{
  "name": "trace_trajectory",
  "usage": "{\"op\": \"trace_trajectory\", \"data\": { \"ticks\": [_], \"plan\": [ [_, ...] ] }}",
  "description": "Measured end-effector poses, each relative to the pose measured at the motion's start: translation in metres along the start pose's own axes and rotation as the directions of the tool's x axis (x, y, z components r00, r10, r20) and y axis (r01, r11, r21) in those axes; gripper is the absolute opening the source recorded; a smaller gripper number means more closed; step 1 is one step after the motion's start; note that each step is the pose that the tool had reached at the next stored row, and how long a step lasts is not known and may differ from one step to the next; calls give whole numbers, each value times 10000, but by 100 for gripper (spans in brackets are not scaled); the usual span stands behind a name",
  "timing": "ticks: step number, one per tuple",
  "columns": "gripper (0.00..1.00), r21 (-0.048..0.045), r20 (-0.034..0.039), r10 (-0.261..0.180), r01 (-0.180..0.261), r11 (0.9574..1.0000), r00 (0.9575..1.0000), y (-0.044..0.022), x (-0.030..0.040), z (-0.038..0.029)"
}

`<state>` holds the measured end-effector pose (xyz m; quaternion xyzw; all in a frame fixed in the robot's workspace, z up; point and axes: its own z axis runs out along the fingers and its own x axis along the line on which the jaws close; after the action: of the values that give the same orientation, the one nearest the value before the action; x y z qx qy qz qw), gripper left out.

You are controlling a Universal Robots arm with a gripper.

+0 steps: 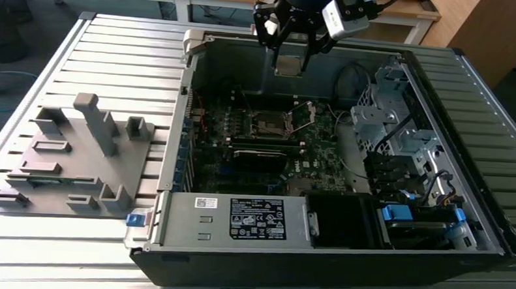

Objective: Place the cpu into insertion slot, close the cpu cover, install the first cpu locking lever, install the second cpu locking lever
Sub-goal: 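Place the cpu into insertion slot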

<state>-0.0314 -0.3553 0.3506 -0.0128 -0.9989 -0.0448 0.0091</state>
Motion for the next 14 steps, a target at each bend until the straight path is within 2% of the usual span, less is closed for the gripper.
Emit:
{"op": "trace_trajectory", "data": {
  "ticks": [14],
  "plan": [
    [54, -1, 0, -1, 1, 10000, 10000, -2, -1, 26]
  ]
}}
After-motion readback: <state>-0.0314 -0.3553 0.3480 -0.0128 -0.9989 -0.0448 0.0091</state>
